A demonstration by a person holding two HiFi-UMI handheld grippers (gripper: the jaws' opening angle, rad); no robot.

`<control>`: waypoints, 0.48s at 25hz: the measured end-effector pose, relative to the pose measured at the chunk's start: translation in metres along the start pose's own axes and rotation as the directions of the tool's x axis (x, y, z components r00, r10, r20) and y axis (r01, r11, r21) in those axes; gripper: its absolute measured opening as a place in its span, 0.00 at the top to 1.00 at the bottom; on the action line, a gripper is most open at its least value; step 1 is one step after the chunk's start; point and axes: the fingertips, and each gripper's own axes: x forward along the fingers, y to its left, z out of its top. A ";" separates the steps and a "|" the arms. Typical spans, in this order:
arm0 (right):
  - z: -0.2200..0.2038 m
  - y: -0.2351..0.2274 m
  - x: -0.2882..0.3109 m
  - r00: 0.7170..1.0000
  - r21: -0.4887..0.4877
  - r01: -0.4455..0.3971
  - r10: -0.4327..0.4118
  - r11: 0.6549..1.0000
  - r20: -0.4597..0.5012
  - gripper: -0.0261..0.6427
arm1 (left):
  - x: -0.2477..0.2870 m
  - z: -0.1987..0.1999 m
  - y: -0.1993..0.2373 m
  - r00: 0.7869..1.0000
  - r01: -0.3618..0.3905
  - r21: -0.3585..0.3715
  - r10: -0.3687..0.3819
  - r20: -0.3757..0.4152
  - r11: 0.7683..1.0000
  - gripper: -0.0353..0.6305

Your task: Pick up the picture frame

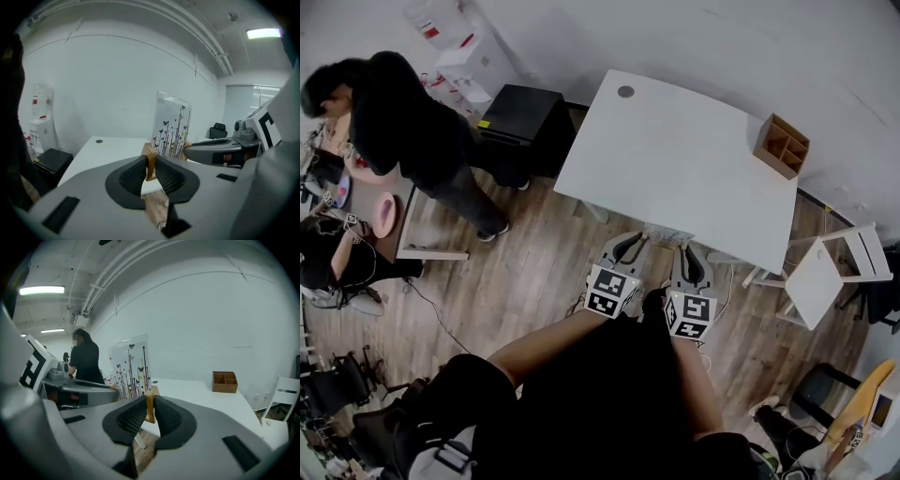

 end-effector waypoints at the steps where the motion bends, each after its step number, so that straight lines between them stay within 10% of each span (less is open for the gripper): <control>1: 0.002 0.012 -0.002 1.000 -0.001 -0.009 0.009 1.000 0.006 0.86 | -0.012 0.000 0.005 1.000 -0.015 -0.006 0.015 0.006 1.000 0.85; 12: 0.024 0.089 -0.006 0.996 -0.070 -0.062 0.066 0.996 0.061 0.86 | -0.080 0.008 0.049 0.992 -0.103 -0.048 0.106 0.071 0.994 0.85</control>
